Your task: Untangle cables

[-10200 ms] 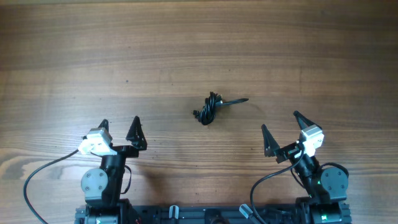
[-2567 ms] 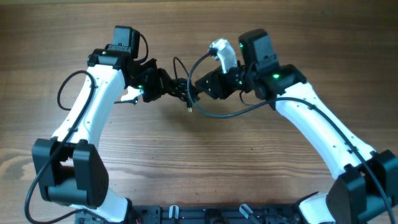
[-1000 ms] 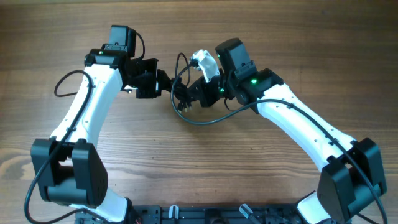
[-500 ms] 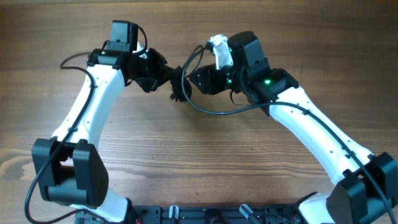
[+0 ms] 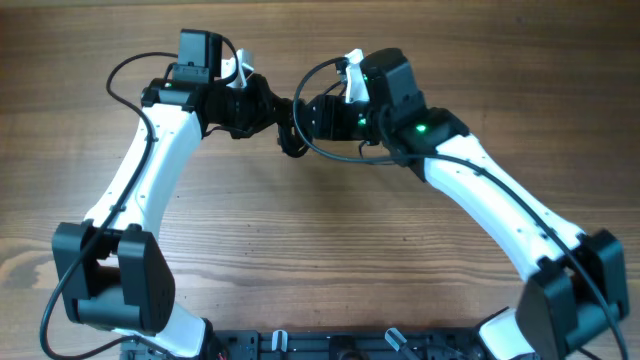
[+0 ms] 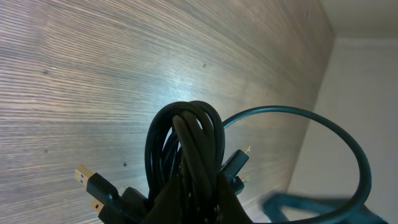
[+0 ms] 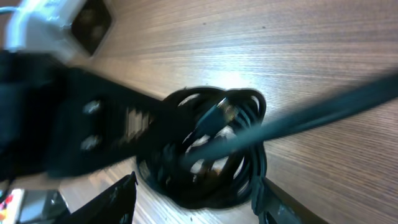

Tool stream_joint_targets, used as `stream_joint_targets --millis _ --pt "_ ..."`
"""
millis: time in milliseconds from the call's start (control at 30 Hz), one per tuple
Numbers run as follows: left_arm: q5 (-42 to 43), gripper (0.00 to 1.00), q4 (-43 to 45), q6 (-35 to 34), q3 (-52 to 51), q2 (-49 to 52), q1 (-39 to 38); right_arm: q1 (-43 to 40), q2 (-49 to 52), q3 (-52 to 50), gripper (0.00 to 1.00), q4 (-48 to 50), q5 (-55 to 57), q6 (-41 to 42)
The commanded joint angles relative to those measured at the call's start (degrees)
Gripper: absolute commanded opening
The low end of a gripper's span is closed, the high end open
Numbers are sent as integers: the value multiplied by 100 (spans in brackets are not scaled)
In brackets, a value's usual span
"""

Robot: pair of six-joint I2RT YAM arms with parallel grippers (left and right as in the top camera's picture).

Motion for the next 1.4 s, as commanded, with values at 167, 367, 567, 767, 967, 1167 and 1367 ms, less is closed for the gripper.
stream_joint_targets --millis 167,367,567,767,967,1167,1367 --pt "376 4 11 177 111 -94 -245 7 330 105 46 385 651 317" --pt "365 4 -85 199 111 -94 -254 -271 321 105 11 422 970 313" --pt "-96 4 -262 221 111 -94 -254 -1091 114 105 4 446 61 129" --pt "-428 4 -334 216 111 -94 -254 -1523 -439 105 4 330 -358 -170" --pt "-470 4 -352 216 111 -94 -254 -1523 -811 105 4 85 -295 -321" --pt "-623 4 -424 219 111 -94 -254 -1620 -901 170 4 39 15 -549" --pt "-1049 4 -658 214 111 -94 -254 -1735 -1167 337 4 118 -13 -608"
